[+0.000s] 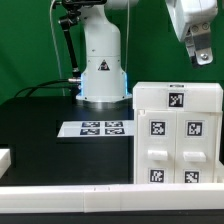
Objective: Assemble cabinet
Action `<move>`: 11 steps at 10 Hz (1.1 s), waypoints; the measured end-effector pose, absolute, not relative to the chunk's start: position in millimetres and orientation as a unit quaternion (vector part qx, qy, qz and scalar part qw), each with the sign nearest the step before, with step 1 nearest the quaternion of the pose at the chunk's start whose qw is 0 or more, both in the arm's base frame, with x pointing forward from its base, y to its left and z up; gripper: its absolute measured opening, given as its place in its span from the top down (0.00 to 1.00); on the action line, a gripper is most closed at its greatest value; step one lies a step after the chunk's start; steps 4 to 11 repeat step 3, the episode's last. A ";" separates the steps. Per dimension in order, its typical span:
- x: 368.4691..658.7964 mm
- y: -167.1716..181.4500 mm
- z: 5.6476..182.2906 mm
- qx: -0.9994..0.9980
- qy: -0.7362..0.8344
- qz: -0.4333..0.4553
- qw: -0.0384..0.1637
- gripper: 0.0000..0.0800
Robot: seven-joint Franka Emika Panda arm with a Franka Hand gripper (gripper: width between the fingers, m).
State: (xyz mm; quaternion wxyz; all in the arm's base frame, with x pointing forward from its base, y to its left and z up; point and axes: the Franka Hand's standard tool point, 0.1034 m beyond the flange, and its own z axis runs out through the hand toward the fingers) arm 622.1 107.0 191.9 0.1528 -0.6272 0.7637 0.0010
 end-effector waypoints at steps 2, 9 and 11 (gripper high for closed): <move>621.9 107.0 191.2 -0.627 0.764 0.001 0.152 0.00; 621.9 107.0 191.0 -0.627 0.764 0.001 0.152 0.00; 621.9 107.0 191.0 -0.627 0.764 0.001 0.152 0.00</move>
Offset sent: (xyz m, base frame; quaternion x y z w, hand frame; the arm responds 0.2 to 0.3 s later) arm 0.0000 0.0000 0.0000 0.0000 0.0000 0.0000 1.0000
